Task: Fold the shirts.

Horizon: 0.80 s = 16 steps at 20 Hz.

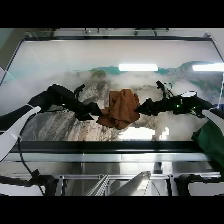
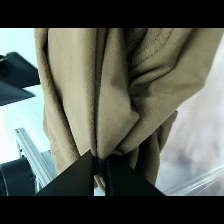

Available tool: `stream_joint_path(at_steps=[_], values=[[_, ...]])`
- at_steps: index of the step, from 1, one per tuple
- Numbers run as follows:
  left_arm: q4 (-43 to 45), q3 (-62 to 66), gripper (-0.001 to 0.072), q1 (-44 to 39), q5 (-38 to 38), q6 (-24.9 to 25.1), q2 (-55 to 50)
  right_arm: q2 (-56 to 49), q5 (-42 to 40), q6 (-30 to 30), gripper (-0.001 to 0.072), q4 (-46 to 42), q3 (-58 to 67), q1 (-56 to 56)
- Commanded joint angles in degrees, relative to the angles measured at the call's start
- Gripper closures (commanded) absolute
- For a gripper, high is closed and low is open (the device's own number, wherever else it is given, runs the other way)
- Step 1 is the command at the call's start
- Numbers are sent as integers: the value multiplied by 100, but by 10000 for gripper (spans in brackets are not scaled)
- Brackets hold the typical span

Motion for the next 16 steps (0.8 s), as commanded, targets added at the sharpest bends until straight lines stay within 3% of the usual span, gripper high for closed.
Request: stream_joint_path(at_steps=[1,2,3,4,8,10,12,13,14,16], values=[[-302,267,36,-330,-98,-2,-531,-4,7,-9,687,17,-2,-4],[-267,424,249,-476,-55,-2,-688,-4,7,-9,687,17,-2,-4],[-229,579,551,-573,-17,0,-796,-4,9,-9,687,17,-2,-4],[-238,737,699,-614,39,-4,-863,-4,11,-9,687,20,-2,-4],[-271,1451,699,-470,540,0,-341,127,820,-389,688,597,-2,-55],[-297,1954,698,-234,802,92,444,560,2065,-1008,688,1923,0,-238],[-308,2590,697,83,767,155,1460,1316,3545,-1770,687,4092,17,-487],[-308,2889,697,262,640,155,1950,1727,3886,-1862,687,4951,70,-592],[-304,3191,694,457,487,155,2441,2223,3792,-1950,687,5451,133,-713],[-258,3698,690,828,424,214,3217,3167,3180,-2109,687,5495,249,-833]])
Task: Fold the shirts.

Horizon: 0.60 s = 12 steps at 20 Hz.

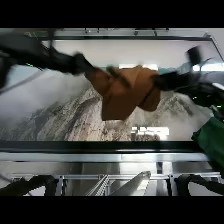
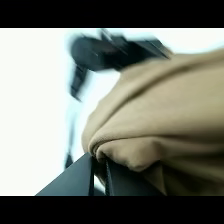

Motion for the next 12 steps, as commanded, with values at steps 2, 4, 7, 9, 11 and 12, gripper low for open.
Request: stream_joint_path(at_steps=[2,4,7,9,11,12], values=[[74,1047,690,804,-129,181,1646,1958,-920,-621,687,968,133,-212],[232,1025,690,1141,-125,210,1956,2625,-2470,-702,683,-170,133,-208],[205,199,690,1322,-52,205,2028,2852,-4105,743,303,-2212,131,-164],[214,-516,690,1143,-85,212,1786,2500,-4269,1578,304,-3418,131,-164],[208,-1211,690,852,-328,404,1290,1816,-4041,2057,307,-4168,127,-164],[212,-1508,690,688,-490,538,970,1408,-3807,2070,342,-4264,127,-162]])
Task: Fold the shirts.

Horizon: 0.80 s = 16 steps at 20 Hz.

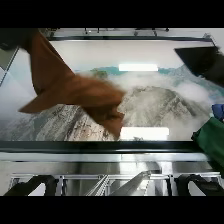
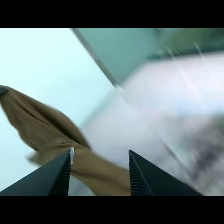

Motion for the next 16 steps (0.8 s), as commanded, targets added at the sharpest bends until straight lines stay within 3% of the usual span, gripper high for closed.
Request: stream_joint_path(at_steps=[1,3,6,7,8,9,13,16], values=[[-35,-1038,690,-402,-463,293,-844,-1012,61,767,348,-1268,4,4],[-37,-1296,690,-520,-656,310,-1532,-1672,413,699,349,-1270,4,57],[-26,-1204,670,-378,-184,319,-2391,-2389,649,619,344,-1298,4,385],[-31,-1062,375,-240,118,326,-2621,-2570,645,619,337,-1316,4,568],[-31,-887,167,-72,411,323,-2787,-2726,638,621,315,-1314,4,745],[-33,-723,98,129,678,295,-2896,-2892,601,654,189,-1318,4,955],[140,-699,98,1062,1366,101,-2876,-3598,376,730,182,-1311,4,1764],[944,-1445,98,1659,1202,46,-2588,-4100,120,726,187,-1294,7,2295]])
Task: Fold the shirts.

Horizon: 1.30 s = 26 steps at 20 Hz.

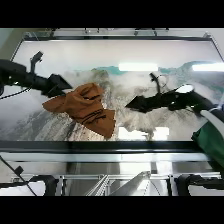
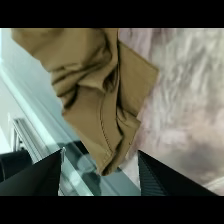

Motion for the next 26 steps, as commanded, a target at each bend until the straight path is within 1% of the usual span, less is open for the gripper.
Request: stream_joint_path(at_steps=[1,4,6,10,12,16,17,18,19,21,22,23,26], values=[[745,-745,98,728,-63,-98,203,-608,-275,26,190,44,4,629],[787,-1320,98,1117,-612,-96,214,-839,-289,68,192,216,4,883],[785,-1397,98,1305,-887,-94,111,-911,-350,103,194,238,4,973],[787,-1340,99,1504,-1003,-94,-195,-1012,-605,262,195,323,4,1123],[787,-1147,98,1519,-988,-94,-385,-1093,-702,260,239,496,9,1246],[789,-675,98,1414,-883,-98,-750,-1244,-798,232,239,870,11,1447],[782,-568,99,1416,-789,-103,-861,-1276,-798,214,263,977,11,1480],[785,-501,99,1419,-739,-140,-951,-1283,-796,205,374,990,11,1495],[787,-463,99,1419,-730,-160,-1019,-1281,-780,101,441,1021,13,1495],[789,-518,99,1447,-835,-186,-1110,-1274,-654,-179,641,1239,15,1482],[785,-570,99,1445,-929,-186,-1145,-1268,-581,-264,650,1368,15,1478],[787,-608,99,1443,-1029,-186,-1182,-1257,-551,-310,687,1462,22,1478],[769,-603,101,1303,-1172,-188,-1305,-1209,-514,-378,687,1504,22,1475]])
